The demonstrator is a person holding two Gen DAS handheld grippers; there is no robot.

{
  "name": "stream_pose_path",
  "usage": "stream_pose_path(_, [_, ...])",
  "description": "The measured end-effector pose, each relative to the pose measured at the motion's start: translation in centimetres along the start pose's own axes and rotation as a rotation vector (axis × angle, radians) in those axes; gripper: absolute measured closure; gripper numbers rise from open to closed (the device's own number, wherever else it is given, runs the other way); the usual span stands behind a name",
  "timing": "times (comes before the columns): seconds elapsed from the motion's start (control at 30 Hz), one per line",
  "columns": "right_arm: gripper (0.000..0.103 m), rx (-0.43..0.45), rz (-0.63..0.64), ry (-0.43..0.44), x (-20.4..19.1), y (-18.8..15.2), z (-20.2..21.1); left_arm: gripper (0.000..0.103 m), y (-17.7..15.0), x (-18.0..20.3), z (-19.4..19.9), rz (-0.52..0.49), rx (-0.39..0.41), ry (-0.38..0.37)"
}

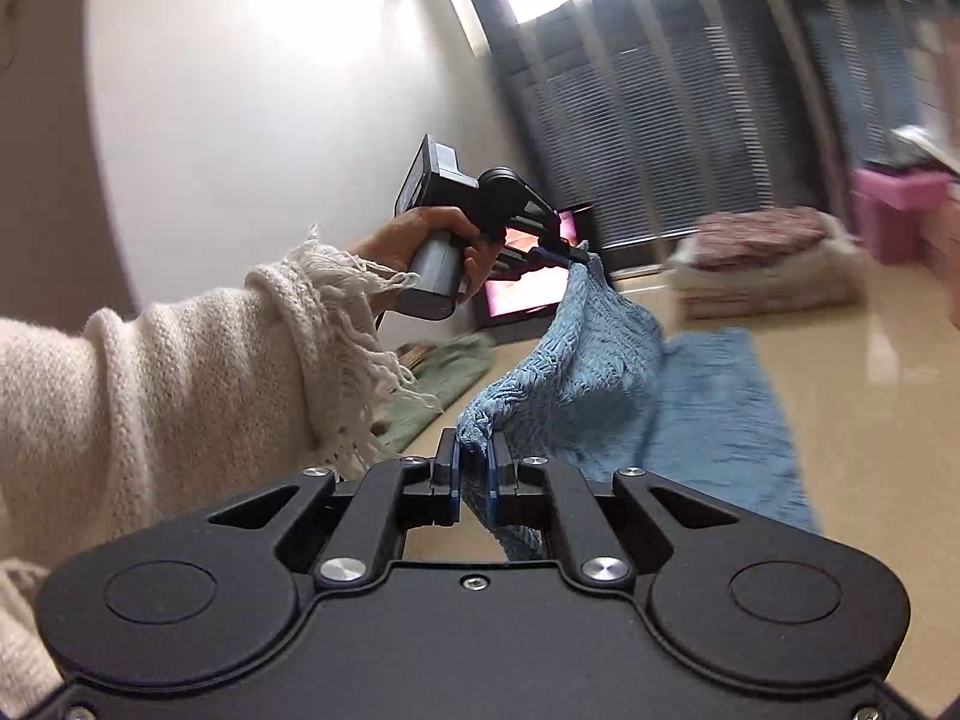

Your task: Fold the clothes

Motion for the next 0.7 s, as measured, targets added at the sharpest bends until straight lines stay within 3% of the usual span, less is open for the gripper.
stream_pose_path(0.17, [0.095, -0.087, 0.055, 0.057, -3.7, -0.3, -3.7, 0.098, 0.5, -6.7, 1.9, 0.091, 0.009, -0.034])
stream_pose_path(0.4, [0.095, -0.178, 0.063, 0.079, -5.5, -1.2, -7.7, 0.098, 1.3, -11.2, 1.7, 0.165, -0.004, -0.067])
stream_pose_path(0.57, [0.095, -0.132, 0.009, 0.061, -4.3, -0.8, -7.5, 0.098, 2.1, -8.9, 1.0, 0.161, -0.007, -0.096])
stream_pose_path(0.7, [0.095, -0.02, -0.078, 0.026, -2.1, -0.1, -4.7, 0.098, 2.2, -3.4, 0.1, 0.096, 0.001, -0.1])
Point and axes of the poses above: each gripper's, at about its wrist camera, not at the fingertips, and z roughly against the way its jaws point, x to its right, y to its top, the point moved 8 cm from there along -z, roughly the way its jaws point, and after that the axes turned 13 degrees about y, right-handed, at the moved point
